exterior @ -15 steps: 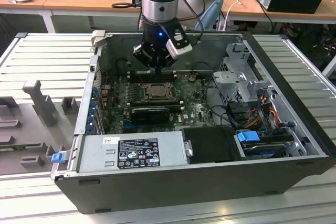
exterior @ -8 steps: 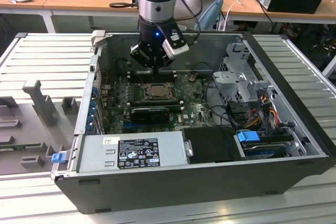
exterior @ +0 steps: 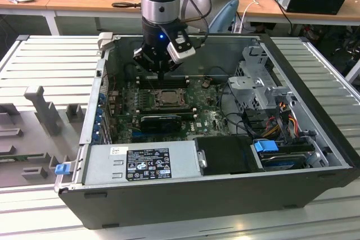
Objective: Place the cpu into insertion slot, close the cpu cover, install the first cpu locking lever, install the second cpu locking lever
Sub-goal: 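Install the first cpu locking lever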
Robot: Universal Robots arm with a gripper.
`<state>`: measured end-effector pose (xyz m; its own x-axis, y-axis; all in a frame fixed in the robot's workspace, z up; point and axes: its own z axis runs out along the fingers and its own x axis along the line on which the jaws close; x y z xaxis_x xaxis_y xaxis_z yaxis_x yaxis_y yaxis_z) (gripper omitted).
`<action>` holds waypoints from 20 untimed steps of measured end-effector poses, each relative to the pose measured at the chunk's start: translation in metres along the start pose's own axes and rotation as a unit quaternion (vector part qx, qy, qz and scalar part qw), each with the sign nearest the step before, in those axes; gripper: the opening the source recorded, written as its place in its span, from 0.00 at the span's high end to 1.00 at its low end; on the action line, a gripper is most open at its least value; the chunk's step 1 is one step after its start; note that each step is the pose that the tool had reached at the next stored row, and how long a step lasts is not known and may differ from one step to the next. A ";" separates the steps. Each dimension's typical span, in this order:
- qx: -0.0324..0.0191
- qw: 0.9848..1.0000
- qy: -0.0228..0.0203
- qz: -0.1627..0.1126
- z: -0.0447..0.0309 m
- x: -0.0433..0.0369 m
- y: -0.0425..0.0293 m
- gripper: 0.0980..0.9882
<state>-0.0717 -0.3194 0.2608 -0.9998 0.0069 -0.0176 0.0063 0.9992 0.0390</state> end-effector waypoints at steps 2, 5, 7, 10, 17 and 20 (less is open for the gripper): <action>0.000 1.000 0.000 0.000 -0.0001 0.0174 -0.0001 0.99; 0.000 1.000 0.000 0.000 0.0005 0.0327 0.0021 0.99; 0.000 1.000 0.000 0.000 0.0011 0.0375 0.0056 0.99; 0.000 1.000 0.000 0.000 0.0021 0.0436 0.0122 0.99; 0.000 1.000 0.001 0.000 0.0047 0.0456 0.0313 0.99; 0.000 1.000 0.001 0.000 0.0048 0.0453 0.0317 0.99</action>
<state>-0.1167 -0.2872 0.2565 -0.9998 0.0068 -0.0162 0.0061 0.9992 0.0390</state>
